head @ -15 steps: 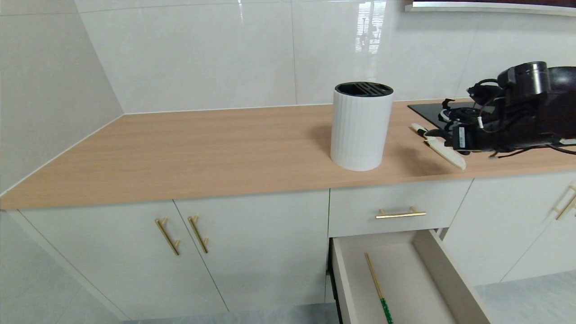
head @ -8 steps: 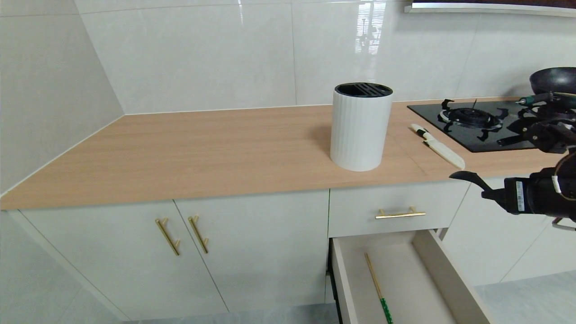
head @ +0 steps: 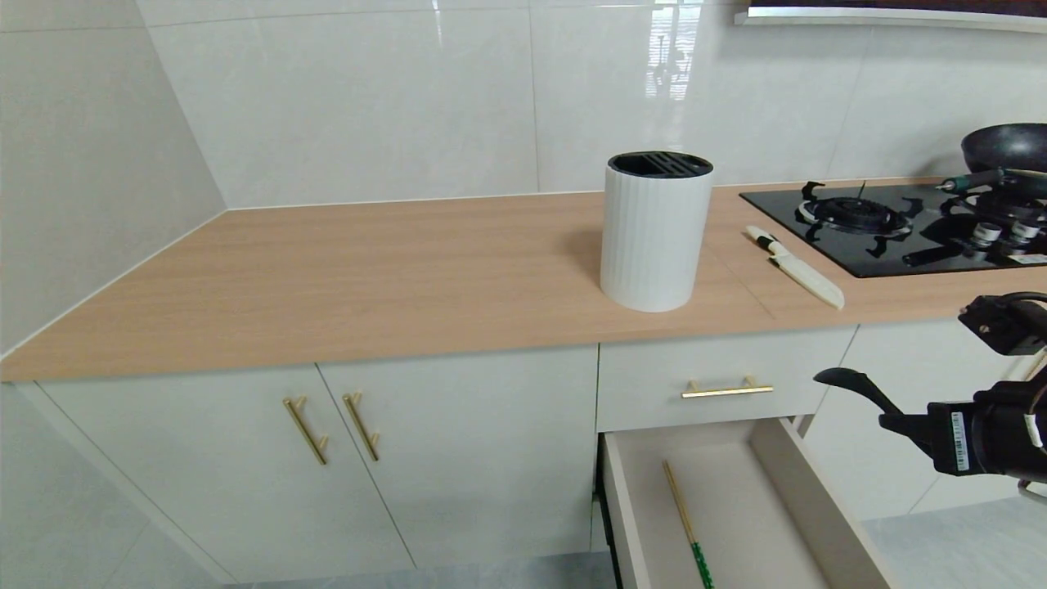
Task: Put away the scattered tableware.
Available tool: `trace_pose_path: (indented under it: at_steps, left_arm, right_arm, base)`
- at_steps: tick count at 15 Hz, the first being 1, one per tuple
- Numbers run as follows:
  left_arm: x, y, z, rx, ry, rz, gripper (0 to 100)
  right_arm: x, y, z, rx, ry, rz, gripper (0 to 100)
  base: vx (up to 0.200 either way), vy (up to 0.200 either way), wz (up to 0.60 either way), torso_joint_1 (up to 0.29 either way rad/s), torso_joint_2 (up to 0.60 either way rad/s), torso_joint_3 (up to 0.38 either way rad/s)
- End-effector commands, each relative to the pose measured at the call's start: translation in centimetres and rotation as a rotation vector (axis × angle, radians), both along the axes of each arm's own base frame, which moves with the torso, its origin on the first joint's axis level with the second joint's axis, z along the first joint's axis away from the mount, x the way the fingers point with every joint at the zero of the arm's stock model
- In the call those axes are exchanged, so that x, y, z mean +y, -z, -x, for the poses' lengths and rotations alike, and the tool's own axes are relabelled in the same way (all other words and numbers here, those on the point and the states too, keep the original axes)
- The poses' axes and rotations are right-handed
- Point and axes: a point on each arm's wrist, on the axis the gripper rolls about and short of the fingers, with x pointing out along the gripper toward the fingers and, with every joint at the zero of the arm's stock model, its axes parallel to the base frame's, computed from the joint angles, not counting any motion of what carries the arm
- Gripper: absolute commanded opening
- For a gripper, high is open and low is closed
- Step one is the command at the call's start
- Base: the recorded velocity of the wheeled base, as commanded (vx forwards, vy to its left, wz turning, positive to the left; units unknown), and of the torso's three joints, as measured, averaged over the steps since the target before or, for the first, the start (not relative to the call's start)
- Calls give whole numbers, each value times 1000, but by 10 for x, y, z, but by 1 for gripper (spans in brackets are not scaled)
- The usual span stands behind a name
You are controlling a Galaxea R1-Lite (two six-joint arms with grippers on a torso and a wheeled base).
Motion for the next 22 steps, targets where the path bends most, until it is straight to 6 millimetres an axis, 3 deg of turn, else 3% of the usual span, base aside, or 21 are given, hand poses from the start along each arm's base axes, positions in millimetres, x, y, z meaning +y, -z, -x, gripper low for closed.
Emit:
trace_pose_path:
  at_steps: [1,15,22]
  left_arm:
    - [0,0,0,-1,-1,1,100]
    - [0,0,0,1,-1,1,100]
    - [0,0,0,1,-1,1,100]
  right_arm:
    - [2,20,-9,70,-1,12,0]
    - [8,89,-50,182,21,56,0]
    - [10,101,-69,119,41,64,0]
  base:
    - [0,0,0,0,0,0]
    - [0,0,0,-149,417,264]
    - [0,0,0,-82,341,255]
